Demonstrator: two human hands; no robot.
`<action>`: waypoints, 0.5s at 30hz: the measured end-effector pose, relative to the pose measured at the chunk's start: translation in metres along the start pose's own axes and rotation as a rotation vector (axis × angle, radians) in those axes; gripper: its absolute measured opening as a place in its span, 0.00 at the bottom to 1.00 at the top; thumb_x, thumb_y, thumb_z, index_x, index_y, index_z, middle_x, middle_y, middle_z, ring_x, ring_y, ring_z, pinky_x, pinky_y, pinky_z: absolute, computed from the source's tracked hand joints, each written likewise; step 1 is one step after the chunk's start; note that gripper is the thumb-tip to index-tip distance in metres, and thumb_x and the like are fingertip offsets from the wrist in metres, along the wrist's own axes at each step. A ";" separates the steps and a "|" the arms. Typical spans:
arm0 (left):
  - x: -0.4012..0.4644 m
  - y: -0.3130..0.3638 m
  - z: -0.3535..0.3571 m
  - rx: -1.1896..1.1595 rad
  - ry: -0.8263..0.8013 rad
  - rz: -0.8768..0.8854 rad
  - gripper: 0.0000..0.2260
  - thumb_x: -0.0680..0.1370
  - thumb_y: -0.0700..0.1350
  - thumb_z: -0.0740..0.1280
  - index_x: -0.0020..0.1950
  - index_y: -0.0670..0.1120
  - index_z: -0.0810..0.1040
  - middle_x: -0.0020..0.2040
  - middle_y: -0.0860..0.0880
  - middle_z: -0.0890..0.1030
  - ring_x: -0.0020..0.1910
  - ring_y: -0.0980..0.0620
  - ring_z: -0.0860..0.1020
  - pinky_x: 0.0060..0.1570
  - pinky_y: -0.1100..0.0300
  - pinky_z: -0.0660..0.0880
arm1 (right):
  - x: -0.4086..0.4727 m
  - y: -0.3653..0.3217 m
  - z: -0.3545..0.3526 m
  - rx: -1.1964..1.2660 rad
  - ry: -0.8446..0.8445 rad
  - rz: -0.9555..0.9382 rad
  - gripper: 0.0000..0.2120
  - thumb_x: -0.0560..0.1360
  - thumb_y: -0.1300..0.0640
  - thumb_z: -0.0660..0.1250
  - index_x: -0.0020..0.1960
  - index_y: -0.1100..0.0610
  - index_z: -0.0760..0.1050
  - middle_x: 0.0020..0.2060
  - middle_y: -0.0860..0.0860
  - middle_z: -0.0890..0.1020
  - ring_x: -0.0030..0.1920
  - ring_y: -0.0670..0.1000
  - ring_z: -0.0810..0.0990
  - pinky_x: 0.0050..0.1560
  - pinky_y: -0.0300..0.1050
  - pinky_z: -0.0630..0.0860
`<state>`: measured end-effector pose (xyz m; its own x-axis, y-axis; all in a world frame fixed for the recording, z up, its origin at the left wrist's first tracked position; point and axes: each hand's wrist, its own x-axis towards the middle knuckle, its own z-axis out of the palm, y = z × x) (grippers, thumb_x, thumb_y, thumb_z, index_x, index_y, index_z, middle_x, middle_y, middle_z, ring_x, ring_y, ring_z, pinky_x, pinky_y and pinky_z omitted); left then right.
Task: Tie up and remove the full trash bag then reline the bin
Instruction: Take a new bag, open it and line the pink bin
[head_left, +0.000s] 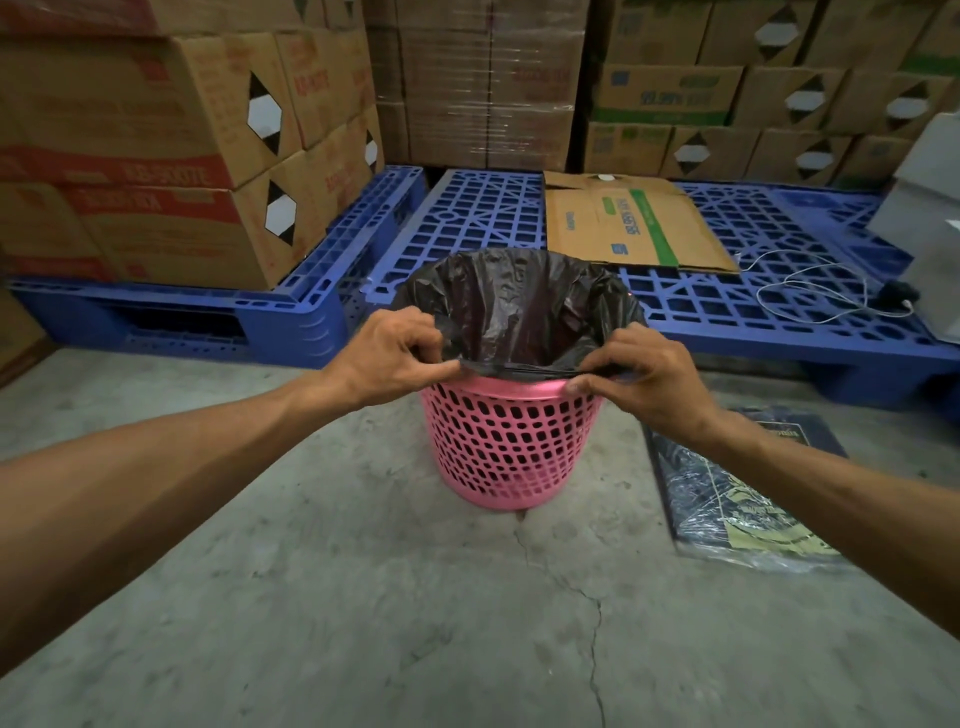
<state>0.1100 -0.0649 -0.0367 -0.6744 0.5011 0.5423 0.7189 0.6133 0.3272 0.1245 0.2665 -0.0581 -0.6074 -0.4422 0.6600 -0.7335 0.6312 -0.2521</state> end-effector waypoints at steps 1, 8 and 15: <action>-0.001 0.001 0.001 -0.011 0.007 -0.008 0.21 0.72 0.58 0.74 0.30 0.42 0.78 0.31 0.49 0.78 0.34 0.51 0.77 0.33 0.56 0.75 | -0.002 0.001 0.000 -0.053 0.000 -0.046 0.19 0.71 0.40 0.73 0.43 0.57 0.84 0.34 0.48 0.79 0.35 0.49 0.72 0.35 0.40 0.68; -0.015 -0.001 0.005 0.017 0.043 -0.025 0.15 0.67 0.51 0.80 0.41 0.40 0.83 0.45 0.44 0.82 0.47 0.47 0.82 0.46 0.50 0.80 | -0.010 0.013 -0.003 -0.288 -0.013 -0.270 0.12 0.75 0.50 0.76 0.46 0.59 0.83 0.39 0.52 0.82 0.36 0.54 0.78 0.34 0.49 0.73; -0.016 0.001 0.016 0.140 0.039 0.062 0.10 0.69 0.39 0.79 0.36 0.38 0.79 0.39 0.42 0.77 0.41 0.44 0.75 0.39 0.49 0.74 | -0.012 0.018 0.003 -0.405 0.045 -0.370 0.06 0.77 0.56 0.74 0.43 0.56 0.83 0.36 0.54 0.80 0.33 0.56 0.77 0.31 0.50 0.70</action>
<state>0.1189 -0.0626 -0.0571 -0.6204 0.5184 0.5885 0.7266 0.6624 0.1824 0.1180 0.2810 -0.0731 -0.3108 -0.6592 0.6847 -0.7143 0.6373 0.2893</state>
